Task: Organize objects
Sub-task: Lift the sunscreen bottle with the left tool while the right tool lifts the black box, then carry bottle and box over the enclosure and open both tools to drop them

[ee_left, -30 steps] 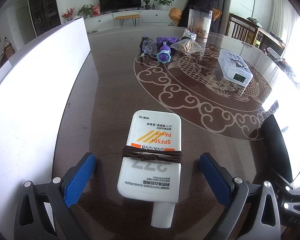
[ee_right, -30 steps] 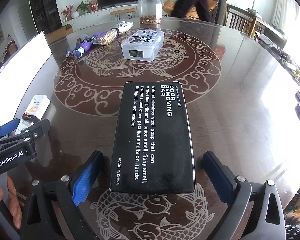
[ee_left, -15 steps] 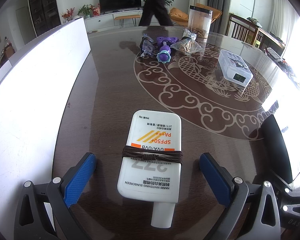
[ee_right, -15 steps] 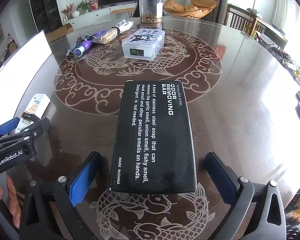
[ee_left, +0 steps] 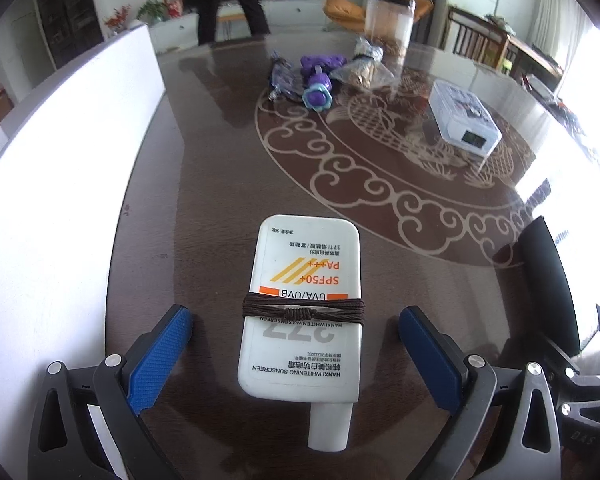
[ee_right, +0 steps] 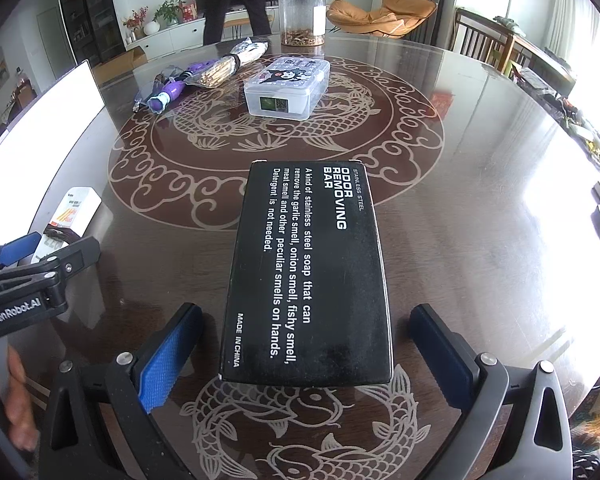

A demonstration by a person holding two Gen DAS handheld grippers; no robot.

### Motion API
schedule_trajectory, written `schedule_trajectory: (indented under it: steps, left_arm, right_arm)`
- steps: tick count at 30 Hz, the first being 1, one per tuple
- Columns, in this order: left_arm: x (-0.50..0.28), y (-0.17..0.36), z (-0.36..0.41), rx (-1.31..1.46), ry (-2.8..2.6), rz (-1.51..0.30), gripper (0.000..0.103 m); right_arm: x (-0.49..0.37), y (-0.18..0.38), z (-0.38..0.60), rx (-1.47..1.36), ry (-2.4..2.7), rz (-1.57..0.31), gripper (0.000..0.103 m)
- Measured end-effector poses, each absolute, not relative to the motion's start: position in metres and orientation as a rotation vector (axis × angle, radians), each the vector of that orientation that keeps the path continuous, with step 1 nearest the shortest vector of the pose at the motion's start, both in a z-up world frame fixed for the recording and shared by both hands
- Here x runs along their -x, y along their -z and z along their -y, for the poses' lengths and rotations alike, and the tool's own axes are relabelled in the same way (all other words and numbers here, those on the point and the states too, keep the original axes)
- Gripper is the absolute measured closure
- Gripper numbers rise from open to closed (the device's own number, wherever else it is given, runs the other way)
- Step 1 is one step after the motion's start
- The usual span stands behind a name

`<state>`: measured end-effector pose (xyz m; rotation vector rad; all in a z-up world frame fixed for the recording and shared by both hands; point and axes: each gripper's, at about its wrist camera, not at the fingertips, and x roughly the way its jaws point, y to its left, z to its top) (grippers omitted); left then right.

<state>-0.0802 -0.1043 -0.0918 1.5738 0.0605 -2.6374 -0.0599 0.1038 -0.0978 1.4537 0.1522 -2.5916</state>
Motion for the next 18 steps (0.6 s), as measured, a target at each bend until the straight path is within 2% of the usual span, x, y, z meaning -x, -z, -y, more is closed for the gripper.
schedule_trajectory:
  steps: [3, 5, 6, 7, 9, 10, 11, 12, 15, 18]
  left_arm:
    - [0.084, 0.092, 0.104, -1.624, 2.616, -0.049, 0.000]
    - [0.081, 0.089, 0.101, -1.586, 2.644, -0.031, 0.018]
    - [0.078, 0.085, 0.097, -1.573, 2.664, -0.015, 0.037]
    - [0.076, 0.083, 0.094, -1.563, 2.677, 0.003, 0.049]
    - [0.072, 0.083, 0.089, -1.544, 2.683, 0.020, 0.049]
    - [0.070, 0.083, 0.090, -1.532, 2.691, 0.003, 0.050]
    - [0.066, 0.083, 0.093, -1.527, 2.698, -0.036, 0.050]
    - [0.063, 0.081, 0.095, -1.524, 2.704, -0.066, 0.050]
    - [0.047, 0.073, 0.100, -1.498, 2.753, -0.142, 0.050]
    - [0.026, 0.056, 0.101, -1.446, 2.804, -0.173, 0.050]
  right_arm:
    - [0.061, 0.097, -0.105, -1.470, 2.569, -0.132, 0.000]
    - [0.066, 0.095, -0.108, -1.507, 2.518, -0.113, 0.000]
    - [0.069, 0.094, -0.109, -1.531, 2.486, -0.118, 0.000]
    - [0.073, 0.094, -0.109, -1.559, 2.458, -0.122, 0.000]
    - [0.083, 0.092, -0.113, -1.599, 2.415, -0.097, 0.002]
    - [0.087, 0.090, -0.114, -1.598, 2.404, -0.092, 0.008]
    - [0.088, 0.086, -0.113, -1.569, 2.413, -0.130, 0.038]
    - [0.088, 0.083, -0.112, -1.558, 2.404, -0.151, 0.044]
    - [0.083, 0.076, -0.125, -1.557, 2.370, -0.022, 0.045]
    - [0.067, 0.062, -0.131, -1.524, 2.367, 0.019, 0.045]
